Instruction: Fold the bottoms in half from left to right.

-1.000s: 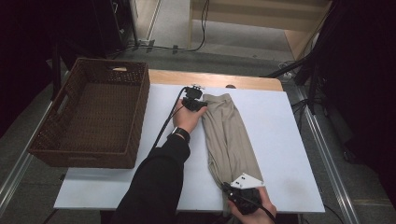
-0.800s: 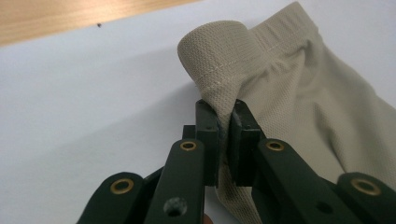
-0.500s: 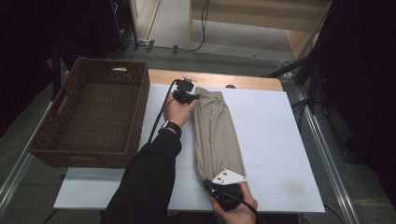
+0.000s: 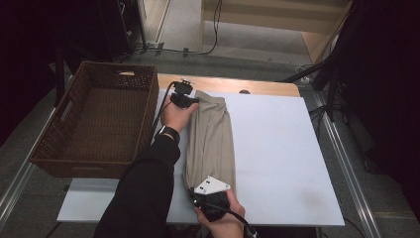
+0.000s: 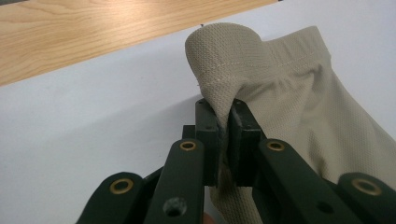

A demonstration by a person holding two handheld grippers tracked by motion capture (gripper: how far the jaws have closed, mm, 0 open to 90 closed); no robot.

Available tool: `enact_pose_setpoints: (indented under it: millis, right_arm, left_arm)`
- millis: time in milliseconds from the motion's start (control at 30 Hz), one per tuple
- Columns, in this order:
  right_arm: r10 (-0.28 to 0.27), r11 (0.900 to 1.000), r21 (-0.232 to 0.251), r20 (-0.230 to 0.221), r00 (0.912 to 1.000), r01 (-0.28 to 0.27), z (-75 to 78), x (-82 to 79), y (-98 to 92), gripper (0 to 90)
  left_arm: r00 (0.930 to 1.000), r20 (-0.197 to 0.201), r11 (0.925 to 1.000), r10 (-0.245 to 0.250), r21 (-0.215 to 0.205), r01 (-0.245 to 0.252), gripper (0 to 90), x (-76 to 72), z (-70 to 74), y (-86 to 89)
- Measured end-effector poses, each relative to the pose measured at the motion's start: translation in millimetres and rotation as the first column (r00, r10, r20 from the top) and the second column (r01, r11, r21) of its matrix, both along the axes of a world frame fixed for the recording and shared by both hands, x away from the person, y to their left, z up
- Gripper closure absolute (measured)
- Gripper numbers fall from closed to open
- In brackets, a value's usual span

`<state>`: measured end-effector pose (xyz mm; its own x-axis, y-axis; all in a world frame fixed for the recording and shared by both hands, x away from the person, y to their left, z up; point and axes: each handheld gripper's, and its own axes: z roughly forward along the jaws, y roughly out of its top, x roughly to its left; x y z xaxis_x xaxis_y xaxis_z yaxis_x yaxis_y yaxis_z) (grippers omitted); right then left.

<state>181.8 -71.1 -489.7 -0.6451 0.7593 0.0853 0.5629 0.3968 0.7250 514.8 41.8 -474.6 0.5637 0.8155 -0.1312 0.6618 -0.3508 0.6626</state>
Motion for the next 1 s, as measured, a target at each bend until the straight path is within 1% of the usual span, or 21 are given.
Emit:
enact_pose_setpoints:
  millis: [33,67,100,133,167,233,300,367,400,467,500,567,633,700,733,767,800,833,900,933,1000]
  right_arm:
    - [0.005,1.0,-0.002,0.004,1.0,-0.005,-0.8,0.7,0.1,87.2]
    - [0.006,1.0,0.004,0.009,0.9999,-0.006,-2.2,1.4,-0.5,86.6]
    - [0.019,0.999,0.026,0.003,0.9998,-0.019,-3.9,2.0,-1.8,83.7]
    - [0.042,0.998,0.046,0.001,0.9991,-0.042,-5.1,2.7,-4.0,73.0]
    - [0.049,0.997,0.054,0.005,0.9988,-0.049,-5.0,2.4,-6.3,61.3]
    - [0.05,0.996,0.076,0.019,0.9986,-0.051,-1.8,0.2,-12.9,45.2]
    - [0.067,0.992,0.103,0.039,0.997,-0.071,2.9,-2.5,-23.4,38.6]
    - [0.07,0.993,0.095,0.056,0.996,-0.075,6.4,-4.0,-34.1,31.9]
    - [0.072,0.993,0.092,0.061,0.9956,-0.077,7.4,-4.1,-40.1,27.9]
    - [0.061,0.994,0.092,0.052,0.9968,-0.066,8.8,-4.2,-53.1,24.1]
    - [0.06,0.992,0.105,0.047,0.9971,-0.064,9.1,-4.2,-59.6,21.8]
    - [0.058,0.99,0.123,0.037,0.9976,-0.062,9.2,-4.4,-72.2,16.0]
    - [0.053,0.989,0.137,0.04,0.9978,-0.058,9.0,-7.7,-83.6,14.3]
    - [0.047,0.988,0.148,0.043,0.998,-0.053,8.2,-11.6,-93.8,12.1]
    - [0.043,0.987,0.155,0.046,0.998,-0.05,8.0,-13.8,-98.2,11.6]
    - [0.032,0.987,0.159,0.052,0.9981,-0.04,7.8,-16.3,-101.4,7.3]
    - [0.022,0.987,0.159,0.058,0.9981,-0.031,7.7,-18.8,-104.6,4.9]
    - [0.015,0.986,0.166,0.058,0.9982,-0.024,7.3,-21.4,-107.1,0.7]
    - [0.009,0.986,0.163,0.063,0.998,-0.02,6.1,-25.9,-110.5,0.0]
    - [0.012,0.987,0.159,0.065,0.9978,-0.022,5.8,-27.7,-111.5,0.0]
    - [0.006,0.99,0.141,0.077,0.997,-0.017,5.7,-30.6,-112.4,0.0]
  left_arm:
    - [1.0,-0.007,1.0,-0.002,-0.008,0.002,84.1,0.2,0.1,1.8]
    - [0.9999,-0.013,0.9995,-0.005,-0.03,0.004,83.0,0.4,0.4,4.0]
    - [0.9998,-0.019,0.9985,-0.002,-0.054,0.001,79.6,0.0,1.2,5.7]
    - [0.9999,-0.013,0.998,-0.001,-0.063,0.0,73.2,-0.8,2.7,6.7]
    - [1.0,-0.003,0.9971,0.004,-0.076,-0.005,66.4,-2.4,4.7,6.6]
    - [0.9996,0.002,0.9959,0.029,-0.086,-0.028,49.3,-6.5,11.1,6.8]
    - [0.9996,0.0,0.9871,0.028,-0.158,-0.027,38.7,-12.1,19.8,9.0]
    - [0.9996,0.017,0.9804,0.024,-0.196,-0.02,32.8,-20.5,28.1,10.4]
    - [0.9997,0.022,0.9774,0.011,-0.211,-0.006,29.2,-25.6,31.1,10.7]
    - [0.9989,0.024,0.9699,-0.039,-0.24,0.044,19.8,-37.2,33.9,11.2]
    - [0.9982,0.027,0.9667,-0.054,-0.249,0.059,17.5,-44.2,34.5,11.8]
    - [0.9959,0.033,0.9532,-0.084,-0.289,0.09,14.3,-61.6,33.1,15.1]
    - [0.9932,0.043,0.946,-0.108,-0.303,0.116,12.0,-76.0,31.2,17.8]
    - [0.989,0.055,0.9425,-0.137,-0.3,0.147,11.8,-93.0,30.0,21.5]
    - [0.9873,0.059,0.9373,-0.147,-0.31,0.158,11.8,-101.6,29.1,23.5]
    - [0.9854,0.065,0.9335,-0.158,-0.316,0.17,11.8,-110.6,28.4,25.5]
    - [0.9828,0.077,0.932,-0.168,-0.313,0.184,11.7,-120.4,27.9,27.4]
    - [0.9788,0.091,0.9295,-0.183,-0.308,0.203,11.7,-130.4,26.9,29.2]
    - [0.9712,0.106,0.927,-0.213,-0.292,0.235,11.4,-149.6,23.6,32.2]
    - [0.9681,0.108,0.9224,-0.226,-0.296,0.249,8.9,-158.7,21.5,34.3]
    - [0.9639,0.116,0.9144,-0.24,-0.307,0.264,8.0,-175.9,18.9,38.7]
